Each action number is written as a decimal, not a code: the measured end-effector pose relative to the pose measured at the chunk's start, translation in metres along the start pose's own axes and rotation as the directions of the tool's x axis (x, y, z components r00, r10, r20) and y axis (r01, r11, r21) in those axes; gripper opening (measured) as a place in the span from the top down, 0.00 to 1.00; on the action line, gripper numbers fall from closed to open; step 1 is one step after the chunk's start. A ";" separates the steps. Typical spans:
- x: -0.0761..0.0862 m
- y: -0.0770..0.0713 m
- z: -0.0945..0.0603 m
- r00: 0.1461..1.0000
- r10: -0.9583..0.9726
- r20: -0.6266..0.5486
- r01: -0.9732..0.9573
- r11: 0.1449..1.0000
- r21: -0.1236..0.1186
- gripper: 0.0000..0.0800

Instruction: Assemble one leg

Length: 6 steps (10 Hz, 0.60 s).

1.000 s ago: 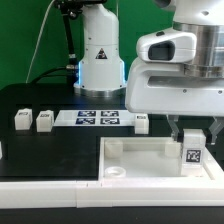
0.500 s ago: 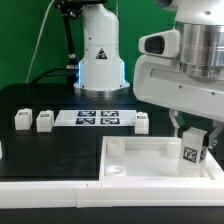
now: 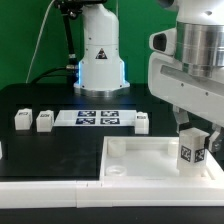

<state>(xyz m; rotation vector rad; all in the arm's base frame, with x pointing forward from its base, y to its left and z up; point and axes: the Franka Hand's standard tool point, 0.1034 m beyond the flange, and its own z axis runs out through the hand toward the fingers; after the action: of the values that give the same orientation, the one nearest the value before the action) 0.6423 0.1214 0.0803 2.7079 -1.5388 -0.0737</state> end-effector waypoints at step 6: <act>0.003 -0.002 -0.002 0.788 -0.615 -0.020 0.615 0.788 -0.004 0.19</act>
Offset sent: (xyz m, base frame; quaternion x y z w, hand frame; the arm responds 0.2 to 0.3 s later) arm -0.0045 0.0074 0.0008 -0.0004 0.0039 -0.3298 0.9440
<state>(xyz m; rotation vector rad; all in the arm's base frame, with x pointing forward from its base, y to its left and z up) 0.6455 0.1202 0.0816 3.0712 -0.5757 -0.0536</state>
